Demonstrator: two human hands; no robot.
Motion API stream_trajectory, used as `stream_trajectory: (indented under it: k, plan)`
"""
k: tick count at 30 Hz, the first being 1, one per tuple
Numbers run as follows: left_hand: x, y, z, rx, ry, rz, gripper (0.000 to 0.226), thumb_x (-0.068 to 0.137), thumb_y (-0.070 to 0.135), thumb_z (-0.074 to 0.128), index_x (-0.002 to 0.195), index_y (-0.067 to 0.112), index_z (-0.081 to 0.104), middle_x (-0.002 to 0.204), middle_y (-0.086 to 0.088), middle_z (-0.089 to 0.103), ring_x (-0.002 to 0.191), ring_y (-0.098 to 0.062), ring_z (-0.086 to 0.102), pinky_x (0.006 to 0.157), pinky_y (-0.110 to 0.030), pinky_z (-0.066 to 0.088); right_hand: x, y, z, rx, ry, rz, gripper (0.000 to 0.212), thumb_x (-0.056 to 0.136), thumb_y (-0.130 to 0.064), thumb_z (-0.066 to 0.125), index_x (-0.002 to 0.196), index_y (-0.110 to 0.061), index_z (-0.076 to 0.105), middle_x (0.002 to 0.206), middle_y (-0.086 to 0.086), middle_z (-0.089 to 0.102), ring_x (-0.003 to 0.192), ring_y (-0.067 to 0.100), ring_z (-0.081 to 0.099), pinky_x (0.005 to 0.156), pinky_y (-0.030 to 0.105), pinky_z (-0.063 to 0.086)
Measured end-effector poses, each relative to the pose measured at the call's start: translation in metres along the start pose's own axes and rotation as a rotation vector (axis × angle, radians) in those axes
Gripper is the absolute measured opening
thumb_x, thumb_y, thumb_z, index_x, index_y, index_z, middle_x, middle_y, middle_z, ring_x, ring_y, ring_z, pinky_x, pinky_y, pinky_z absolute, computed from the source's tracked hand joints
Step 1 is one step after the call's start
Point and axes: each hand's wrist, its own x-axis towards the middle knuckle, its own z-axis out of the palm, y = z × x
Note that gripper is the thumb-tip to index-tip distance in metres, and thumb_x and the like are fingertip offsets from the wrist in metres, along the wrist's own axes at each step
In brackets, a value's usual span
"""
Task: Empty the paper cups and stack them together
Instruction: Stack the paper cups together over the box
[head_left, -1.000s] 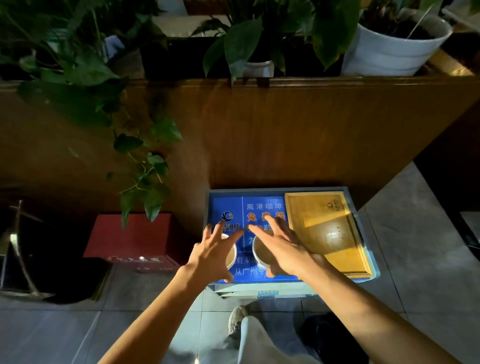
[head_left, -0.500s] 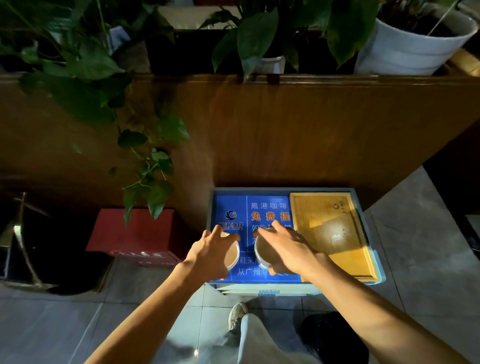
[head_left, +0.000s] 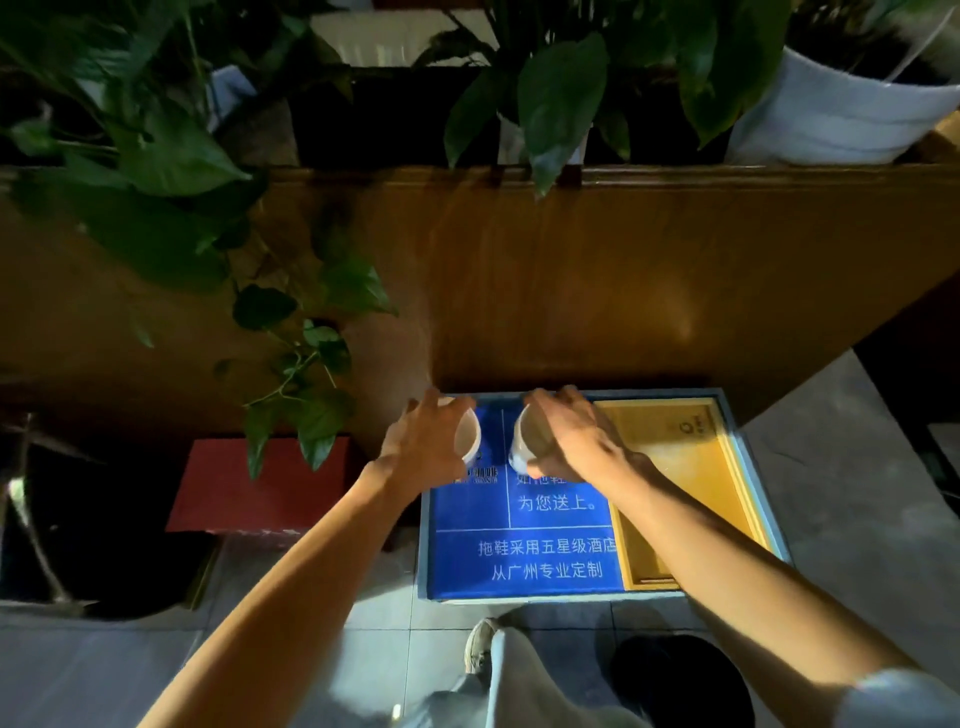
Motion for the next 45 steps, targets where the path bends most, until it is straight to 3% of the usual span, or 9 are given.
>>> stream_trajectory:
  k: [8,15,21,27,34,37,40,43,45]
  plan:
    - [0.041,-0.007,-0.005,0.019,-0.001,-0.045,0.088,0.064,0.033,0.086,0.134,0.036,0.033,0.138,-0.011,0.038,0.122,-0.038,0.045,0.085,-0.048,0.055,0.032,-0.016,-0.006,0.007,0.071,0.05,0.095,0.051,-0.032,0.091,0.129,-0.037,0.036,0.129,0.007,0.047,0.111,0.037,0.056,0.088,0.05,0.054]
    - [0.061,-0.008,-0.009,-0.016,-0.01,-0.057,0.09,0.063,0.034,0.086,0.137,0.035,0.034,0.138,-0.01,0.04,0.122,-0.034,0.045,0.085,-0.045,0.054,0.054,-0.023,-0.012,-0.014,0.083,-0.001,0.097,0.049,-0.038,0.09,0.132,-0.032,0.04,0.128,0.01,0.05,0.109,0.036,0.058,0.088,0.047,0.055]
    - [0.069,-0.011,-0.013,0.008,-0.042,-0.039,0.098,0.06,0.038,0.089,0.14,0.033,0.032,0.141,-0.012,0.038,0.121,-0.035,0.047,0.087,-0.045,0.053,0.073,-0.033,-0.019,-0.105,0.026,-0.015,0.095,0.05,-0.038,0.088,0.132,-0.029,0.041,0.13,0.01,0.052,0.11,0.036,0.059,0.09,0.045,0.053]
    - [0.072,-0.01,-0.02,0.018,-0.1,-0.04,0.104,0.062,0.038,0.088,0.145,0.036,0.025,0.147,-0.012,0.033,0.127,-0.038,0.043,0.093,-0.047,0.051,0.081,-0.036,-0.025,-0.173,-0.045,-0.011,0.091,0.05,-0.046,0.087,0.126,-0.027,0.042,0.117,0.01,0.064,0.106,0.034,0.062,0.084,0.042,0.054]
    - [0.071,-0.007,-0.029,0.065,-0.147,0.0,0.119,0.06,0.049,0.086,0.148,0.041,0.006,0.156,-0.012,0.014,0.138,-0.041,0.027,0.097,-0.055,0.048,0.078,-0.03,-0.022,-0.105,-0.052,-0.011,0.118,0.048,-0.064,0.082,0.145,-0.033,0.021,0.143,0.011,0.041,0.127,0.038,0.044,0.099,0.049,0.044]
    - [0.071,-0.006,-0.037,0.061,-0.101,0.036,0.104,0.064,0.044,0.084,0.146,0.037,0.021,0.156,-0.007,0.017,0.136,-0.037,0.033,0.098,-0.051,0.049,0.076,-0.03,-0.03,-0.088,0.008,-0.069,0.103,0.058,-0.057,0.081,0.144,-0.031,0.03,0.141,0.008,0.048,0.125,0.033,0.048,0.1,0.044,0.044]
    - [0.071,-0.003,-0.044,0.069,-0.104,0.054,0.088,0.067,0.033,0.085,0.142,0.029,0.038,0.148,-0.006,0.038,0.129,-0.032,0.046,0.098,-0.044,0.05,0.076,-0.034,-0.039,-0.112,-0.047,-0.08,0.082,0.067,-0.042,0.081,0.139,-0.028,0.043,0.133,0.007,0.059,0.123,0.031,0.052,0.098,0.04,0.047]
    - [0.072,-0.001,-0.048,0.089,-0.114,0.065,0.077,0.069,0.028,0.085,0.136,0.022,0.049,0.136,-0.008,0.054,0.123,-0.028,0.053,0.098,-0.042,0.051,0.078,-0.037,-0.043,-0.133,-0.077,-0.086,0.05,0.072,-0.032,0.077,0.118,-0.024,0.06,0.115,0.008,0.067,0.112,0.03,0.058,0.087,0.037,0.05]
    - [0.073,0.001,-0.049,0.093,-0.118,0.063,0.074,0.069,0.027,0.085,0.135,0.021,0.05,0.135,-0.009,0.055,0.122,-0.028,0.054,0.099,-0.041,0.051,0.078,-0.038,-0.044,-0.133,-0.081,-0.093,0.044,0.072,-0.031,0.078,0.112,-0.022,0.063,0.11,0.007,0.068,0.107,0.029,0.059,0.08,0.034,0.046]
